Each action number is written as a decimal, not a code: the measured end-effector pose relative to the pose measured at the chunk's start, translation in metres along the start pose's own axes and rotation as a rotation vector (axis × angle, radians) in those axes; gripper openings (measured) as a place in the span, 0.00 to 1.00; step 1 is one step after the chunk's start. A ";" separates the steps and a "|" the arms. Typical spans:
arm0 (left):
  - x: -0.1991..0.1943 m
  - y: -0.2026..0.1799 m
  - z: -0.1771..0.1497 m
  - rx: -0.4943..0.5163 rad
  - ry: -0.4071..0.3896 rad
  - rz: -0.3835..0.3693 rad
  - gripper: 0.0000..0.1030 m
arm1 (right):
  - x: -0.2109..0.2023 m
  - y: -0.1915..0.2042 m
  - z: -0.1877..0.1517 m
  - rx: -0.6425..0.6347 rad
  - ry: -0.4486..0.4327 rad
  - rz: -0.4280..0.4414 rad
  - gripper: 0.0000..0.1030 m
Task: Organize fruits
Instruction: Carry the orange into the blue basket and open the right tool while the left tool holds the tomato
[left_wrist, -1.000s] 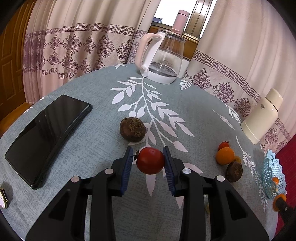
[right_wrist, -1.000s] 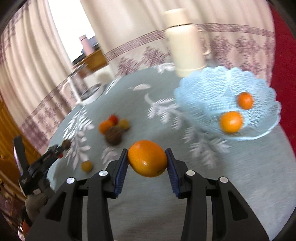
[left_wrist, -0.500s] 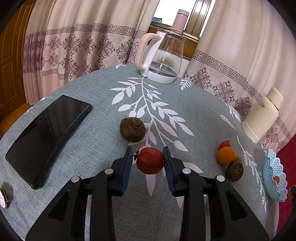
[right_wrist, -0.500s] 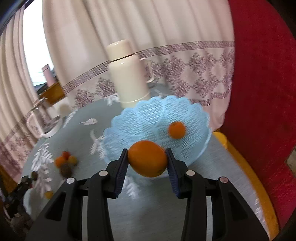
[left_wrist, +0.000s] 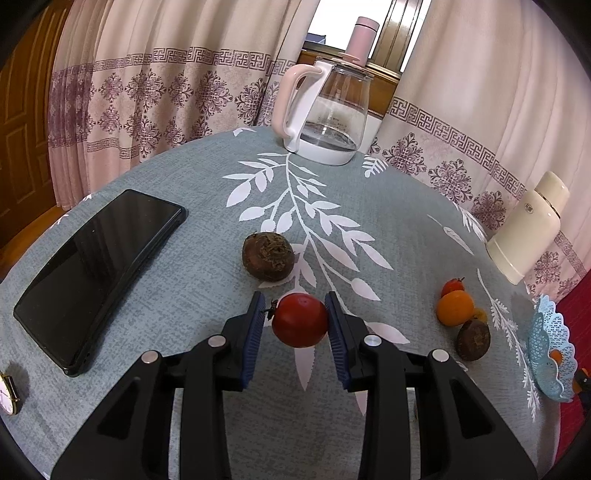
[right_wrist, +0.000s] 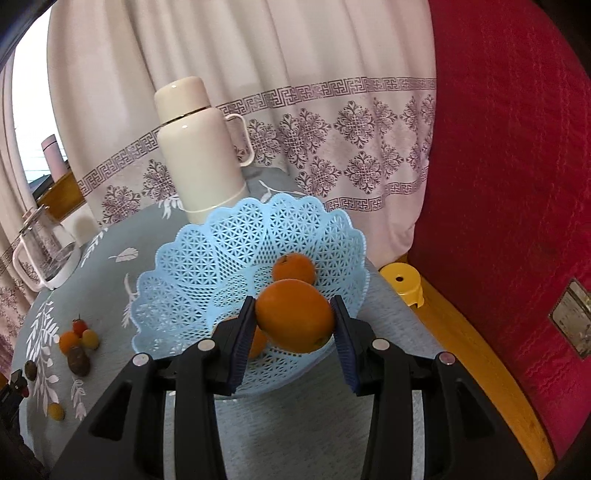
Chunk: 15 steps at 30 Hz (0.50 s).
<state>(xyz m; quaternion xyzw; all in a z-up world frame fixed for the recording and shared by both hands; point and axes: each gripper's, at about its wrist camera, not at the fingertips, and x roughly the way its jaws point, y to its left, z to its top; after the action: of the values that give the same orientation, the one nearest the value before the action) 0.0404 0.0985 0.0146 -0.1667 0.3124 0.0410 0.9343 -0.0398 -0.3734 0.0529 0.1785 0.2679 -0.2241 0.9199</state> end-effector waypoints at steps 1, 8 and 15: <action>0.000 0.000 0.000 0.001 0.000 0.002 0.33 | 0.000 -0.001 -0.001 0.003 -0.005 -0.001 0.40; 0.000 -0.003 -0.001 0.015 -0.002 0.014 0.33 | -0.011 -0.001 0.000 0.001 -0.073 -0.039 0.41; -0.001 -0.012 0.002 0.047 0.001 0.012 0.33 | -0.030 0.001 -0.004 -0.009 -0.199 -0.126 0.55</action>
<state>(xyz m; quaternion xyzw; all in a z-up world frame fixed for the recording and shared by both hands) 0.0427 0.0874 0.0203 -0.1428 0.3148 0.0391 0.9376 -0.0637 -0.3612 0.0671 0.1343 0.1870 -0.2970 0.9267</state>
